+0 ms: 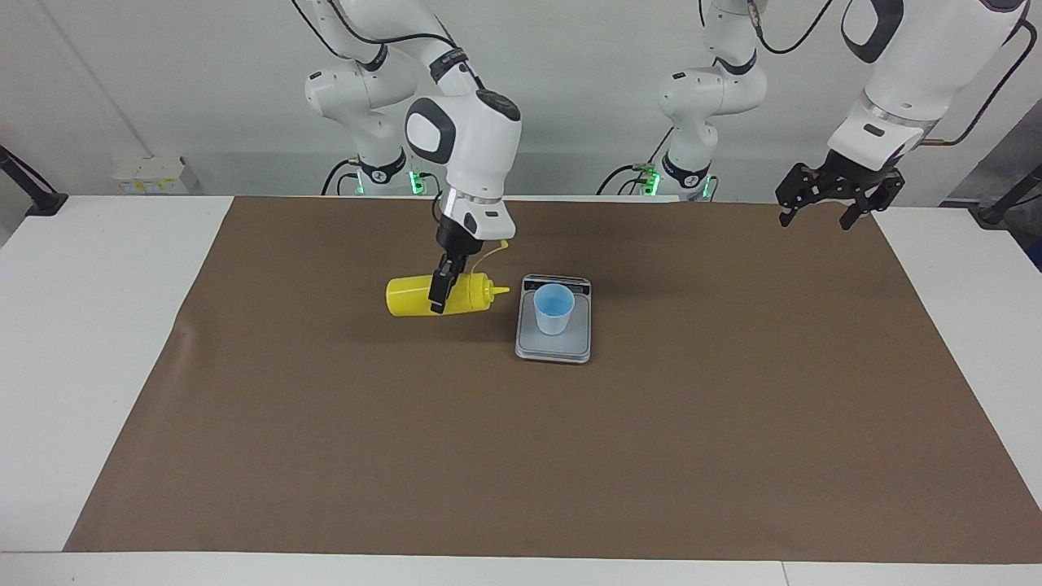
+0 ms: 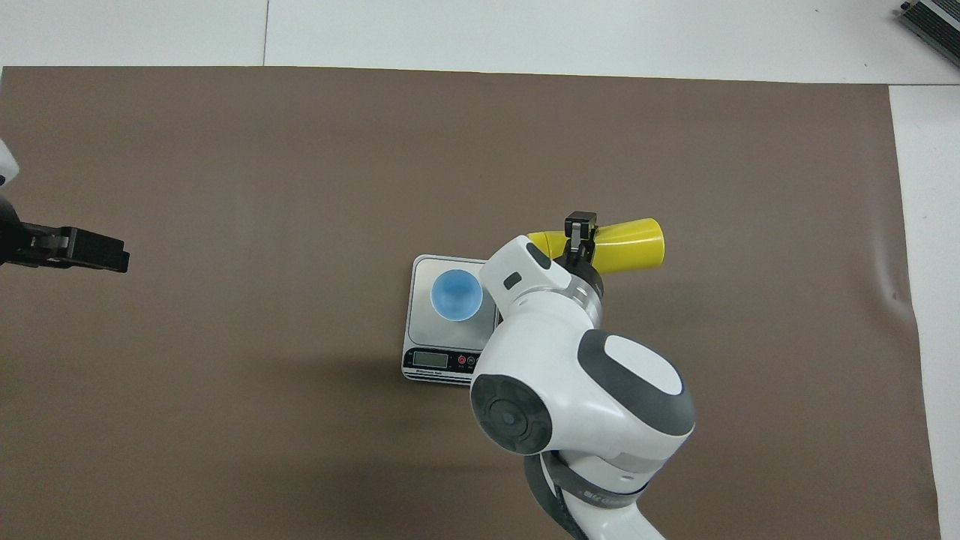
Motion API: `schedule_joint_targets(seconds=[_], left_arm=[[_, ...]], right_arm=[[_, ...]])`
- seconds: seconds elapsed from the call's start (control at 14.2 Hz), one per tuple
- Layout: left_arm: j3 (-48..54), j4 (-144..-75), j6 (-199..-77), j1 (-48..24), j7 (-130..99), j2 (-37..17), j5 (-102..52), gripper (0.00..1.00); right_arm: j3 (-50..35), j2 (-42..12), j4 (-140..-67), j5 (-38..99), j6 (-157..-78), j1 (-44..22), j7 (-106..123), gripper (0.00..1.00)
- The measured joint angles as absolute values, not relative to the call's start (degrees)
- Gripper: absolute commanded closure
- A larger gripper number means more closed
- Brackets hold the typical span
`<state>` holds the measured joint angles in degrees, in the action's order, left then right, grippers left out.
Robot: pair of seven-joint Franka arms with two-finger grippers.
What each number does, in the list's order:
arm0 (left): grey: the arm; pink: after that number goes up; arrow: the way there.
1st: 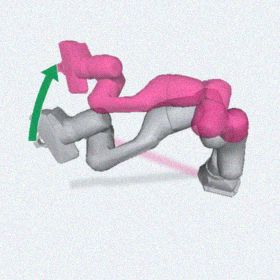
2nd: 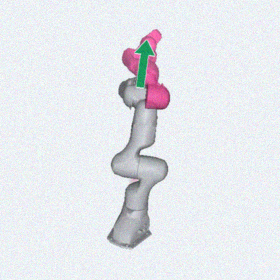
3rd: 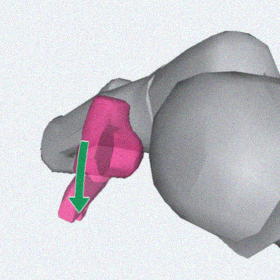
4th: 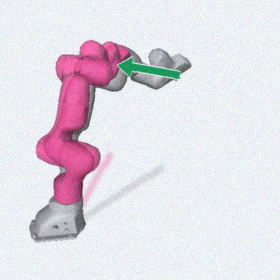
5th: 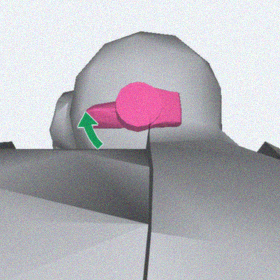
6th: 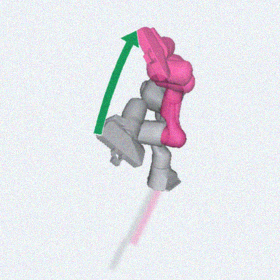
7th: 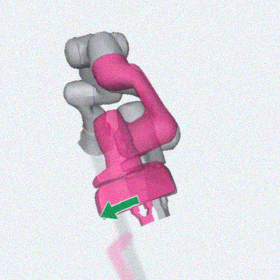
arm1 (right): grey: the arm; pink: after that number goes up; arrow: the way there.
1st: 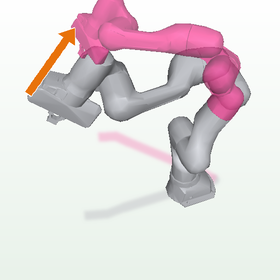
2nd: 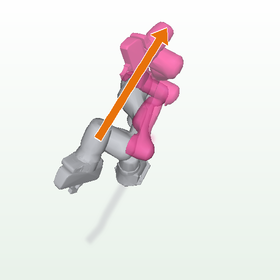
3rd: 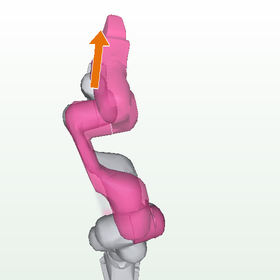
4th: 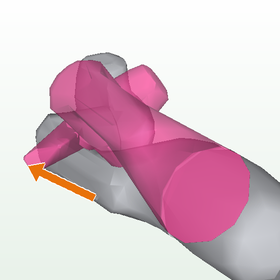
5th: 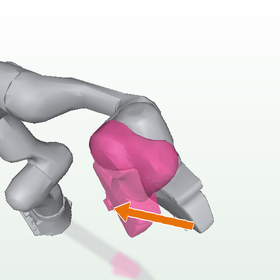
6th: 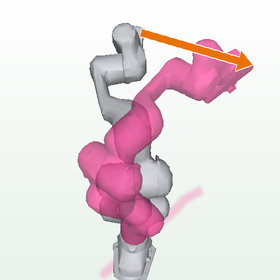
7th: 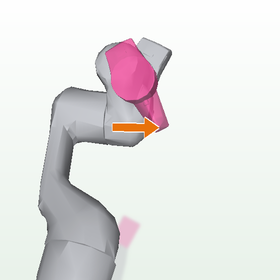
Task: Pour seasoning into cup on scale with both arms
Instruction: 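Turn the bottle upright and carry it back with the right gripper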
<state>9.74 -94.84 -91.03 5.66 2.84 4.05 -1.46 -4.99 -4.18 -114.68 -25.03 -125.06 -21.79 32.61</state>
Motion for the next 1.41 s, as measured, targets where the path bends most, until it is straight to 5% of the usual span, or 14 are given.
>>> schedule_joint_targets(seconds=[0.56,1.41], left_arm=[[9.74,-94.84,-91.03,5.66,2.84,4.05,-1.46,0.00],[9.74,-94.84,-91.03,5.66,2.84,4.05,-1.46,0.00]], right_arm=[[-4.71,-4.22,-115.11,13.77,-128.14,-6.21,61.34,1.00],[-4.61,-6.87,-122.41,48.60,-127.29,8.92,100.36,1.00]])
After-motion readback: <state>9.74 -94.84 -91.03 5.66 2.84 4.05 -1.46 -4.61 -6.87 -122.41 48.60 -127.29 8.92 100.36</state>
